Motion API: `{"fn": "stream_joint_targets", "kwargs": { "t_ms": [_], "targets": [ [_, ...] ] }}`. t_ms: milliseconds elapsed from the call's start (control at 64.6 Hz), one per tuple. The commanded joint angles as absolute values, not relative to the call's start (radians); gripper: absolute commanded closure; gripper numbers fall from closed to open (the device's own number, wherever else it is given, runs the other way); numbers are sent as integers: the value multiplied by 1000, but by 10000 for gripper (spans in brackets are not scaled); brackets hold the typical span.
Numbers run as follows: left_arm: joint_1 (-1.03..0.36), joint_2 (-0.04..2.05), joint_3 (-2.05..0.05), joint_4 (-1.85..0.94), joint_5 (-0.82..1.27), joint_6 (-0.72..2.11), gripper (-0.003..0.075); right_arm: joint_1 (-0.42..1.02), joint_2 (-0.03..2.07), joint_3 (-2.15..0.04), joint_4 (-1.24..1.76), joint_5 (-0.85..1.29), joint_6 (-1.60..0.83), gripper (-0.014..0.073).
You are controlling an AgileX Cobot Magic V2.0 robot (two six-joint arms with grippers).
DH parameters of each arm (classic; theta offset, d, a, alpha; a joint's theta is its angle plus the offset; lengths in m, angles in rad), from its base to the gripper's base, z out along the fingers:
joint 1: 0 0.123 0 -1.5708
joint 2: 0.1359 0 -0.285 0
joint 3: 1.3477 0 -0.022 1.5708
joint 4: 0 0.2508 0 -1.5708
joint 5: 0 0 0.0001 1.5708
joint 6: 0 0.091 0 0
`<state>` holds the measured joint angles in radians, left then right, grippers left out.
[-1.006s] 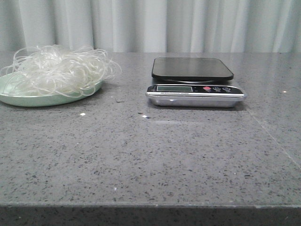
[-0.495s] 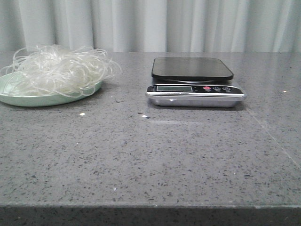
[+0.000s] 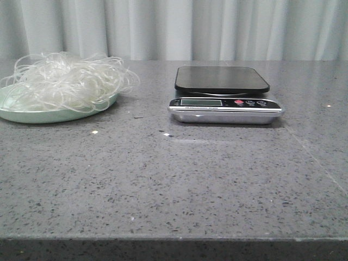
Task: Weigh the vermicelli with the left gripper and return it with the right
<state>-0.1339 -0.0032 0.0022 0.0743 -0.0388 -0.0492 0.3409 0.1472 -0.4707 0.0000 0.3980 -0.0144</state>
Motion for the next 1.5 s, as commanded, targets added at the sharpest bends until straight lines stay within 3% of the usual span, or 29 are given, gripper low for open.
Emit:
{"fn": "stream_joint_targets", "kwargs": {
  "t_ms": [0,743,898,1052,1285,1486],
  "targets": [
    [-114,-26,10,41,-155,-48,588,333,159,-495,0,311,-13,412],
    [-87,-26,10,33,-155,-48,588,331,158,-493,0,312,-13,412],
    [-85,-26,10,33,-155,-48,588,186,135,-478,-6,285,-13,412],
    [-85,-26,10,33,-155,-48,588,51,109,-353,0,135,-13,412],
    [-85,-26,10,33,-155,-48,588,47,-27,-114,0,0,-13,412],
    [-85,-24,10,33,-155,-48,588,47,-27,23,0,-169,-13,412]
  ]
}}
